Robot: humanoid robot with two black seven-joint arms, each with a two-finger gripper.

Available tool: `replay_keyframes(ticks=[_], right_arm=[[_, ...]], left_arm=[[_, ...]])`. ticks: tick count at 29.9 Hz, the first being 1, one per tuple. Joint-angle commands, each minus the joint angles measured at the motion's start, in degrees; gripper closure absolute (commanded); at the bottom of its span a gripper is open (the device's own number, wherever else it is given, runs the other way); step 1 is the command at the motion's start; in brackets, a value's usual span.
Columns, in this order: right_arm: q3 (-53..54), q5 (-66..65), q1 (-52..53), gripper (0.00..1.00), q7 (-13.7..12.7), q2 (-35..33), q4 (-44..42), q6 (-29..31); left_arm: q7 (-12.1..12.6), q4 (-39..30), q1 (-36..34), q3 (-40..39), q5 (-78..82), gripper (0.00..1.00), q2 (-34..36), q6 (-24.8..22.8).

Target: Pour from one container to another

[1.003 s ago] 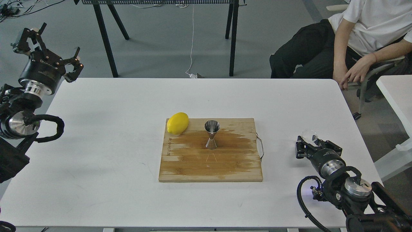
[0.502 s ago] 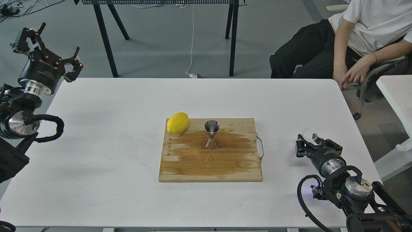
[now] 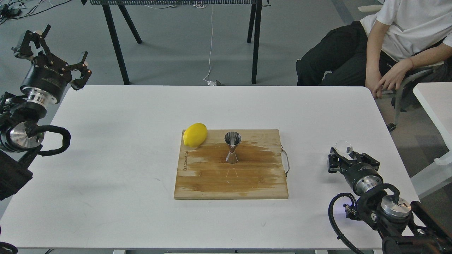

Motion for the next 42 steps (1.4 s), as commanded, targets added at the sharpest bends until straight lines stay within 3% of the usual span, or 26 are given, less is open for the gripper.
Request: replay_keyframes(ticks=[1, 6, 9, 11, 13, 24, 26, 31, 36, 42], right_arm=[[-0.3, 0.0, 0.5, 0.72, -0.2, 0.1, -0.2, 0.1], [-0.2, 0.0, 0.8, 0.7, -0.2, 0.0, -0.3, 0.1], [-0.4, -0.1, 0.8, 0.38, -0.2, 0.0, -0.3, -0.2], [-0.4, -0.1, 0.8, 0.3, -0.2, 0.0, -0.3, -0.1], [-0.5, 0.0, 0.8, 0.15, 0.1, 0.0, -0.3, -0.1], [-0.5, 0.0, 1.0, 0.1, 0.4, 0.0, 0.1, 0.0], [-0.2, 0.0, 0.9, 0.03, 0.4, -0.2, 0.4, 0.1], [0.0, -0.1, 1.5, 0.02, 0.1, -4.1, 2.6, 0.8], [-0.8, -5.1, 7.0, 0.01, 0.2, -9.2, 2.9, 6.9], [-0.8, -12.7, 15.0, 0.0, 0.2, -9.3, 1.7, 8.0]], left_arm=[[0.0, 0.0, 0.0, -0.1, 0.0, 0.0, 0.1, 0.0], [0.0, 0.0, 0.0, -0.1, 0.0, 0.0, 0.2, -0.1], [0.0, 0.0, 0.0, -0.1, 0.0, 0.0, 0.2, -0.1], [0.0, -0.1, 0.0, -0.1, 0.0, 0.0, 0.2, 0.0], [0.0, -0.1, 0.0, -0.1, 0.0, 0.0, 0.2, 0.0], [0.0, 0.0, 0.0, -0.1, 0.0, 0.0, 0.2, -0.1], [0.0, 0.0, 0.0, -0.1, 0.0, 0.0, 0.2, -0.1], [0.0, 0.0, 0.0, -0.3, 0.0, 0.0, 0.1, -0.3], [0.0, 0.1, -0.2, -0.5, 0.0, 0.0, 0.2, -0.3], [0.0, 0.1, -0.3, -0.6, -0.1, 0.0, 0.0, -0.1]])
